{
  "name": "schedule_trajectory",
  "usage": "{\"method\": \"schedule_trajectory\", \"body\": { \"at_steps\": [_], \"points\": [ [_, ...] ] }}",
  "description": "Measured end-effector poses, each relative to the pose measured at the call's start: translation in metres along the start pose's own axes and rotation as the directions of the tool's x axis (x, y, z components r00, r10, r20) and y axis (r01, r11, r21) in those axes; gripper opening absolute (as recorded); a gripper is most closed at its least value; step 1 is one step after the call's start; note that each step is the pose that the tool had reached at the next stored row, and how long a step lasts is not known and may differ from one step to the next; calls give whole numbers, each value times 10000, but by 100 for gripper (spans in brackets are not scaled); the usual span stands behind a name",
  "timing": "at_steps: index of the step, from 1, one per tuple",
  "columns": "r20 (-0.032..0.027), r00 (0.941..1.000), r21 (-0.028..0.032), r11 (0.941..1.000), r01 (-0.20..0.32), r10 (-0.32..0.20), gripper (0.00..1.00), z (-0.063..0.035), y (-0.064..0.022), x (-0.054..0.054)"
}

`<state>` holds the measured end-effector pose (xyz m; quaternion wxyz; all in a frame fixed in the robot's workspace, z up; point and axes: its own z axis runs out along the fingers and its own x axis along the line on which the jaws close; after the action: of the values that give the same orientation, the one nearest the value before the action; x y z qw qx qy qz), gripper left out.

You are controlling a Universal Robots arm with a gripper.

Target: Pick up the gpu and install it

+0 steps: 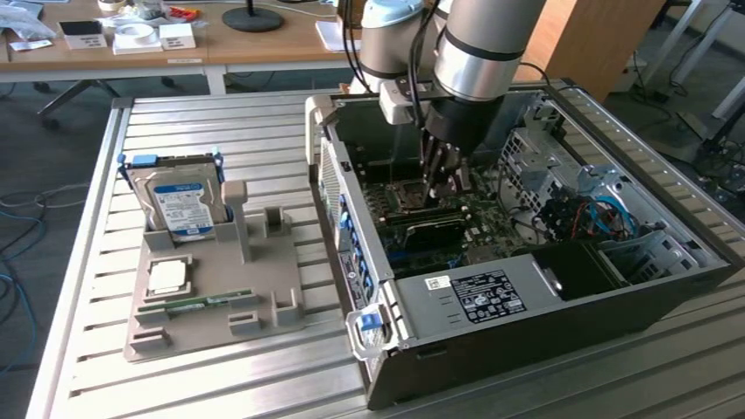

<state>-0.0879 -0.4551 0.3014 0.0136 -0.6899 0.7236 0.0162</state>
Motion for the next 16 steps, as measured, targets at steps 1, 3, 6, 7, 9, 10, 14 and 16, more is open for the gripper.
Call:
{"method": "schedule_trajectory", "body": {
  "at_steps": [1, 3, 6, 7, 9, 10, 14, 16],
  "points": [
    [-1, 10000, -1, 10000, 0, 0, 11, 0, 0, 0],
    [1, 10000, 0, 10000, -1, 1, 11, 4, 0, -1],
    [-2, 10000, -2, 10000, 7, -7, 11, 20, -5, 0],
    [-1, 10000, -2, 10000, 10, -10, 11, 23, -11, 0],
    [0, 10000, -1, 10000, 10, -10, 11, 26, -31, -1],
    [0, 10000, -1, 10000, 10, -10, 11, 26, -38, -1],
    [1, 10000, -1, 10000, 10, -10, 11, 27, -45, 19],
    [0, 10000, -1, 10000, 9, -9, 11, 30, -45, 26]
  ]
}}
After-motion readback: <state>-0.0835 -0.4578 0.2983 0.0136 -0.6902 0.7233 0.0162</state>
